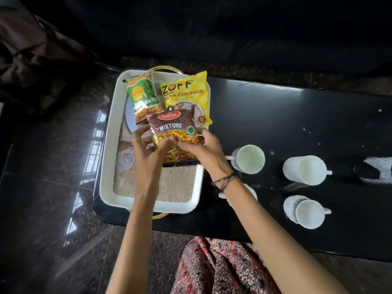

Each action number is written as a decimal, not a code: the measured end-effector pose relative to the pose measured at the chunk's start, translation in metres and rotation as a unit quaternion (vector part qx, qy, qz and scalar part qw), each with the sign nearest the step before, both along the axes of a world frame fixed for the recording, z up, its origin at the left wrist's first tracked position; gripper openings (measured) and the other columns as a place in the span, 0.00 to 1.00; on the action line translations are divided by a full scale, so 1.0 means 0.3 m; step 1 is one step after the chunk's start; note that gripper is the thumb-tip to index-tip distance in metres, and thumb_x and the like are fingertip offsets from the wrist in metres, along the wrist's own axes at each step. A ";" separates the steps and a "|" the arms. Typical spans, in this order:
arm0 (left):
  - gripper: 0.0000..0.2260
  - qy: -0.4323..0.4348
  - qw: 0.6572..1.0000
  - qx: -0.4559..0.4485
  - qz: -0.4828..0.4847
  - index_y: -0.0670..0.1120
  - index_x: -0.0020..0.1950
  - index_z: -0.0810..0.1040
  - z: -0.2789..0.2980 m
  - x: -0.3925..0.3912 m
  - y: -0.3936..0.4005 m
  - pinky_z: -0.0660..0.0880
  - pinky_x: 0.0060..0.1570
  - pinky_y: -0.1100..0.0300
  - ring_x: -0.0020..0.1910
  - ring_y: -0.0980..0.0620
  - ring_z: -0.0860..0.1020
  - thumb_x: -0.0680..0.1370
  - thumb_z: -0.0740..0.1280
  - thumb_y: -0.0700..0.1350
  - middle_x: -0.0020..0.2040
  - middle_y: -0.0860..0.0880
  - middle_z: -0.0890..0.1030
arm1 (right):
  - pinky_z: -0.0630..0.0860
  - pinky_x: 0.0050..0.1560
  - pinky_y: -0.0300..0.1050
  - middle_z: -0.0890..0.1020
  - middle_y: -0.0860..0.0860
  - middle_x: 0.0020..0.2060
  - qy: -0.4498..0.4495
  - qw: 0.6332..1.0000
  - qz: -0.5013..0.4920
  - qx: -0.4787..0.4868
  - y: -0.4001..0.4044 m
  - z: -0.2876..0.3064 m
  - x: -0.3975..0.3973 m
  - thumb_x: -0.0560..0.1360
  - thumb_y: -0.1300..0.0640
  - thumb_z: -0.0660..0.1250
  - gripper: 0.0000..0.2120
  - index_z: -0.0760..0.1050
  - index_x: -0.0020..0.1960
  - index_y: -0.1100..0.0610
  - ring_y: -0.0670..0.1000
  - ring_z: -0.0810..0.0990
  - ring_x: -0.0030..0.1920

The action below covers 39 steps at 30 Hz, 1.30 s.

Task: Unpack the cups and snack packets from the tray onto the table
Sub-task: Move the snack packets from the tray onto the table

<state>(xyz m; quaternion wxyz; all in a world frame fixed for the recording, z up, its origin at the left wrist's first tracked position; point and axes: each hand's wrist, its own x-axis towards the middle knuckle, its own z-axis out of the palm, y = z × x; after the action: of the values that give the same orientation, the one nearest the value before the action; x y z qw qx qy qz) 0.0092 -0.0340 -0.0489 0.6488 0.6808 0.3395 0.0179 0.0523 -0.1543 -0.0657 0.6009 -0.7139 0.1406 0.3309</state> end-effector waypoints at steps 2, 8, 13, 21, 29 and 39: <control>0.19 -0.032 0.998 -0.034 -0.032 0.54 0.57 0.69 0.058 0.027 -0.074 0.78 0.40 0.66 0.45 0.56 0.83 0.72 0.73 0.42 0.53 0.46 0.81 | 0.78 0.46 0.34 0.83 0.43 0.44 -0.009 1.000 -0.023 0.003 -0.109 0.055 0.018 0.66 0.53 0.76 0.15 0.74 0.49 0.47 0.42 0.82 0.46; 0.18 -0.023 0.984 -0.085 -0.156 0.52 0.60 0.67 0.100 0.220 -0.310 0.79 0.46 0.57 0.48 0.49 0.82 0.75 0.69 0.40 0.51 0.42 0.82 | 0.74 0.33 0.24 0.83 0.45 0.45 -0.016 0.993 -0.119 -0.020 -0.417 0.124 0.153 0.67 0.57 0.75 0.21 0.72 0.56 0.55 0.40 0.82 0.41; 0.19 0.029 0.988 -0.009 -0.153 0.46 0.64 0.64 -0.020 0.369 -0.445 0.75 0.57 0.41 0.55 0.40 0.78 0.76 0.66 0.37 0.56 0.39 0.78 | 0.73 0.41 0.34 0.80 0.49 0.51 0.001 0.992 -0.081 -0.100 -0.489 0.010 0.283 0.67 0.54 0.75 0.26 0.71 0.61 0.58 0.46 0.80 0.49; 0.19 0.097 0.980 0.088 -0.149 0.45 0.66 0.64 -0.186 0.380 -0.505 0.70 0.39 0.60 0.36 0.57 0.73 0.77 0.63 0.38 0.52 0.44 0.78 | 0.69 0.43 0.42 0.80 0.55 0.56 -0.012 0.972 -0.001 -0.237 -0.491 -0.149 0.326 0.65 0.52 0.77 0.28 0.69 0.59 0.59 0.51 0.76 0.47; 0.16 -0.002 0.951 0.257 -0.172 0.45 0.66 0.69 -0.088 0.315 -0.479 0.71 0.49 0.61 0.56 0.52 0.74 0.78 0.62 0.39 0.62 0.47 0.74 | 0.75 0.53 0.51 0.78 0.54 0.57 -0.126 0.956 -0.054 -0.259 -0.447 -0.064 0.293 0.67 0.52 0.75 0.26 0.68 0.59 0.57 0.55 0.76 0.57; 0.15 0.101 0.983 0.152 0.028 0.38 0.63 0.70 -0.095 0.305 -0.095 0.74 0.57 0.51 0.56 0.46 0.74 0.78 0.62 0.40 0.59 0.41 0.76 | 0.73 0.53 0.47 0.76 0.55 0.58 -0.189 0.957 0.036 -0.218 -0.032 0.013 0.287 0.73 0.52 0.68 0.21 0.72 0.62 0.59 0.55 0.73 0.60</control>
<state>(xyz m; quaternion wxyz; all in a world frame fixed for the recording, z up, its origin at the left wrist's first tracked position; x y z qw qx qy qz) 0.1007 -0.0626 -0.0774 0.4997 0.7598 0.4156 0.0190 0.1386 -0.1641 -0.0618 0.4342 -0.8816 0.0673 0.1727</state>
